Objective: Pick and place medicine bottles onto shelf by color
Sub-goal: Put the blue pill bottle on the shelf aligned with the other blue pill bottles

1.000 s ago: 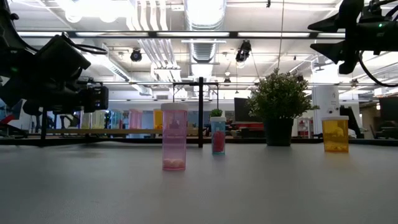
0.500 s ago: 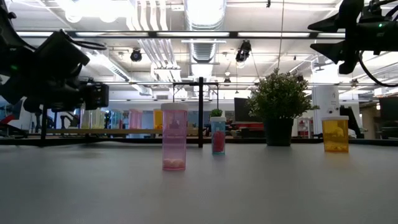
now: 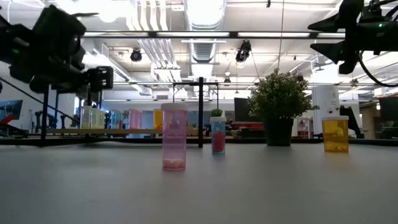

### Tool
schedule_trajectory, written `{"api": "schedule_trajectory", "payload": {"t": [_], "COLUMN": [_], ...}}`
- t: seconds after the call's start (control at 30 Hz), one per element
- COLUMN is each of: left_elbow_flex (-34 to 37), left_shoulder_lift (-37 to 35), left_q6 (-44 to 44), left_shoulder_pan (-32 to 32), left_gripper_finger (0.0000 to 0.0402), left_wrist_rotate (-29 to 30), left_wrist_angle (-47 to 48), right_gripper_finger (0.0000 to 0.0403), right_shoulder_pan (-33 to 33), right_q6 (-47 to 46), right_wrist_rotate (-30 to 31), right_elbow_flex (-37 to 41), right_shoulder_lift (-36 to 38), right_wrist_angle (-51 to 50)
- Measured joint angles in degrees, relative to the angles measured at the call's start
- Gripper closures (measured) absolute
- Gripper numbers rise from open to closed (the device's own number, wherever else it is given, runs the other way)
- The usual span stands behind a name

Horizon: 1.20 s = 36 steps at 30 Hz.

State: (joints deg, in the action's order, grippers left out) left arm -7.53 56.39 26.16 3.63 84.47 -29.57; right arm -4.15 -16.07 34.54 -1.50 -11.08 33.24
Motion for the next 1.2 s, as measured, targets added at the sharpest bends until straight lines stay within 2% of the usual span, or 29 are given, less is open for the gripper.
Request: {"api": "schedule_trajectory", "payload": {"t": [0.23,0.37,0.53,0.73,0.83,0.97,1.2], "left_elbow_flex": [-4.2,-7.4,-11.6,-15.6,-17.0,-19.2,-22.0], "left_shoulder_lift": [-5.8,-7.4,-6.7,-3.1,-0.5,3.2,12.8], "left_q6": [-10.9,-16.7,-23.6,-23.8,-23.7,-24.2,-29.8], "left_shoulder_pan": [0.0,0.0,-0.1,-1.0,-2.6,-6.1,-14.0], "left_gripper_finger": [0.02,0.02,0.02,0.02,0.02,0.02,0.02], "left_wrist_rotate": [-2.2,-8.5,-20.7,-35.8,-41.2,-44.6,-46.0], "left_wrist_angle": [0.0,0.0,0.0,0.0,0.0,-0.4,-9.3], "right_gripper_finger": [0.0142,0.0142,0.0142,0.0142,0.0142,0.0142,0.0142], "right_shoulder_pan": [0.0,0.0,0.0,0.0,0.0,0.0,0.0], "right_q6": [0.0,0.0,0.0,0.0,0.0,0.0,0.0], "right_wrist_rotate": [0.0,0.0,0.0,0.0,0.0,0.0,0.0], "right_elbow_flex": [0.0,0.0,0.0,0.0,0.0,0.0,0.0], "right_shoulder_lift": [0.0,0.0,0.0,0.0,0.0,0.0,0.0], "right_wrist_angle": [0.0,0.0,0.0,0.0,0.0,0.0,0.0]}}
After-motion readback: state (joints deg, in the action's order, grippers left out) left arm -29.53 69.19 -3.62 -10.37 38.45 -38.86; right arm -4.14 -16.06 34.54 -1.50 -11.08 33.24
